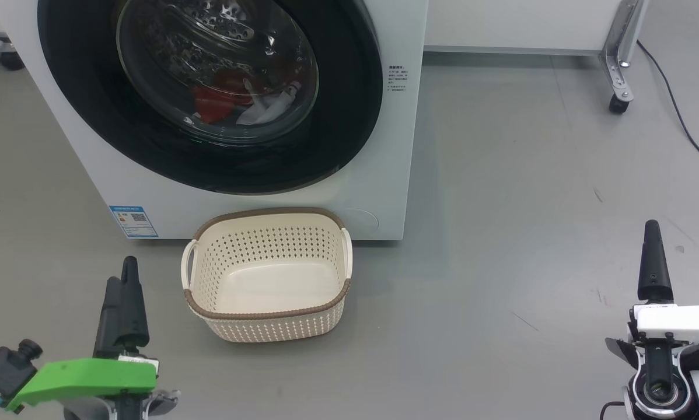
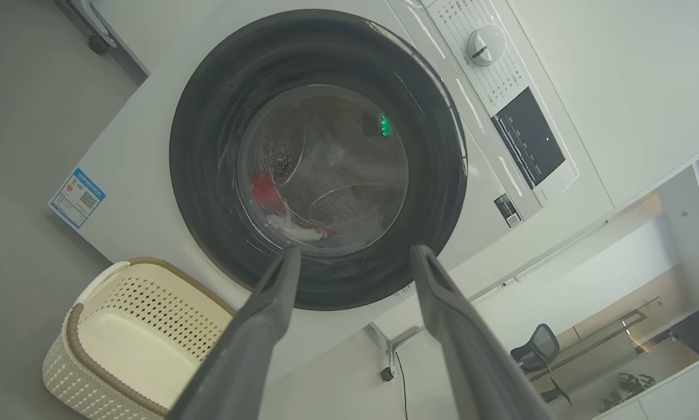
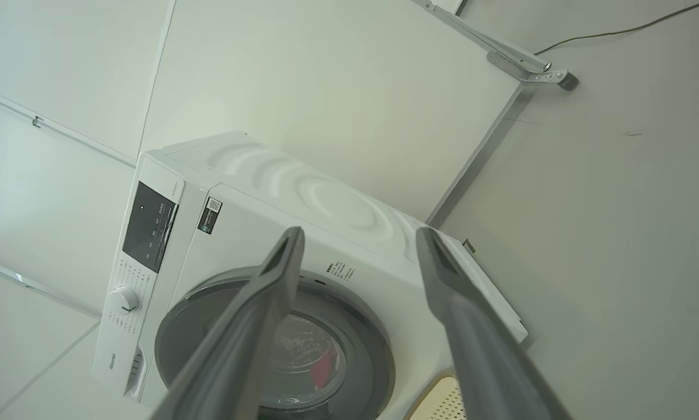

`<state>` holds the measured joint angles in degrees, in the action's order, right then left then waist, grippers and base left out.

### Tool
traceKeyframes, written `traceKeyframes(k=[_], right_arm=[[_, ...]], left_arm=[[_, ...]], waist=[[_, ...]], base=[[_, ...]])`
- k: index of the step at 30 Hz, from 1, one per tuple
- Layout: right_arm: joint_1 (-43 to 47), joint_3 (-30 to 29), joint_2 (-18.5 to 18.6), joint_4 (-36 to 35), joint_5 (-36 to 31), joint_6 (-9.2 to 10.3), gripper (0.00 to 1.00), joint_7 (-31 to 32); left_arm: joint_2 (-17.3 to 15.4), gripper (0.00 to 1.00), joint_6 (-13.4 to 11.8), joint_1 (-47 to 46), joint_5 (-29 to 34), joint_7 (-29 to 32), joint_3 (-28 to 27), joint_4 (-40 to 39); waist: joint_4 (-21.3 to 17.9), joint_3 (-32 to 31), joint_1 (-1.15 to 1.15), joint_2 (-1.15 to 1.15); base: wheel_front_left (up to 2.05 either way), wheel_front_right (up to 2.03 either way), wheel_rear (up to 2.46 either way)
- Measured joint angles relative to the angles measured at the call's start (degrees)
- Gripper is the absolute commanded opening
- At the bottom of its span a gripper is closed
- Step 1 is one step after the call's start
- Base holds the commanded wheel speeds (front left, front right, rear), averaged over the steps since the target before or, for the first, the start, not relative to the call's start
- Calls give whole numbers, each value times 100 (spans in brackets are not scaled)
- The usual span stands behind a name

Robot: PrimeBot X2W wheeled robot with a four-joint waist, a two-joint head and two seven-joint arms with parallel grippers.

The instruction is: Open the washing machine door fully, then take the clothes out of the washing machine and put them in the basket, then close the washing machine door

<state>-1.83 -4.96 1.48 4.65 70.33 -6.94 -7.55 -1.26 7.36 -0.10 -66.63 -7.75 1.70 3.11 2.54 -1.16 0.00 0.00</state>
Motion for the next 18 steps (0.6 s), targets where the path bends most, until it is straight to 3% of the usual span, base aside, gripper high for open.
traceKeyframes(k=[6,18], right_arm=[[6,109,8,-64,-537,0,100,-133],[115,392,47,-69,-1697,12,100,-400]], left_arm=[[-15,100,0,14,643,-137,122,-45],[-104,100,0,140,2629,-376,698,-41]], waist=[[16,2,0,0],[44,15,0,0]], base=[[0,0,0],[0,0,0]])
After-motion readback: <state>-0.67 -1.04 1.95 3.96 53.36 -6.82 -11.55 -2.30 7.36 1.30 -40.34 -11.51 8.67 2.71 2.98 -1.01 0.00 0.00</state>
